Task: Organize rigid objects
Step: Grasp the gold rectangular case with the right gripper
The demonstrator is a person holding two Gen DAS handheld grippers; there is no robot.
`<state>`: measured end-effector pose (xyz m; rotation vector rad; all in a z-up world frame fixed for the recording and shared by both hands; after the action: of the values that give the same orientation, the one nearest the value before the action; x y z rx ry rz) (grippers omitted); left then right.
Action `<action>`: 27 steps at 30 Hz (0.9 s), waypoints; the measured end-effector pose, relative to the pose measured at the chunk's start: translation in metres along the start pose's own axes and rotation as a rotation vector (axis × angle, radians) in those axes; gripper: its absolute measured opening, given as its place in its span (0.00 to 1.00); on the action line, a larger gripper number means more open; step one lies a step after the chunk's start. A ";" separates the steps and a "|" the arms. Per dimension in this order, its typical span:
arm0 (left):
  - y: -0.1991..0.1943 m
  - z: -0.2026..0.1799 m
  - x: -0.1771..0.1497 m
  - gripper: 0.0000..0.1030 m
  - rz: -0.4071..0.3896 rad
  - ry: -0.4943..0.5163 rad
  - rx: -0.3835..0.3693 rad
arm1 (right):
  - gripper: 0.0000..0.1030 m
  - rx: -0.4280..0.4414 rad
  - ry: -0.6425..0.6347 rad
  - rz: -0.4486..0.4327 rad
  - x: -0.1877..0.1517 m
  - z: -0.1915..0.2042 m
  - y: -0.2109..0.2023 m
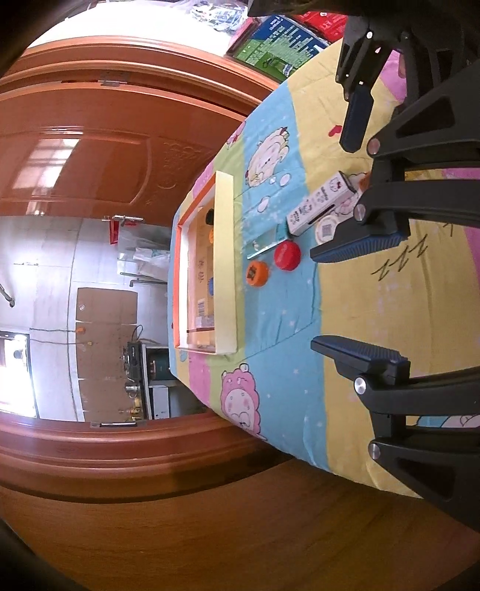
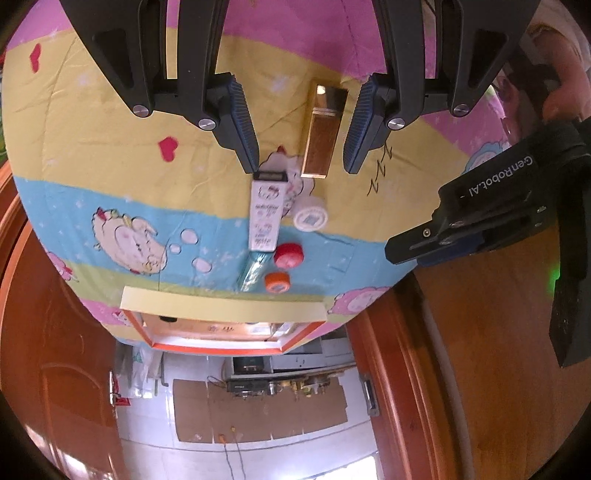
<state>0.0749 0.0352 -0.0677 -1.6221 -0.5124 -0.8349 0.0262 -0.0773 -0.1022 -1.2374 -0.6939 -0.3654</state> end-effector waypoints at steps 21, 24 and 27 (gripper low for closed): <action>0.008 0.004 -0.008 0.40 0.027 0.003 -0.009 | 0.48 -0.010 -0.035 0.025 -0.006 0.013 0.019; 0.010 0.003 -0.008 0.40 0.027 0.005 -0.015 | 0.46 -0.013 -0.036 0.027 -0.006 0.013 0.018; 0.011 -0.001 -0.008 0.40 0.025 0.018 -0.031 | 0.24 -0.050 -0.041 0.031 -0.006 0.013 0.020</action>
<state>0.0777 0.0325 -0.0810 -1.6446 -0.4677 -0.8410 0.0300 -0.0599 -0.1186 -1.3045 -0.7041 -0.3342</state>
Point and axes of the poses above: each gripper's, at about its wrist camera, not at the fingertips, and y roughly the way its jaws point, z to its left, x to its top, the point moved 3 cm from there along y, roughly the way its jaws point, and after that the axes turned 5 degrees about z, right-handed, at the moved point
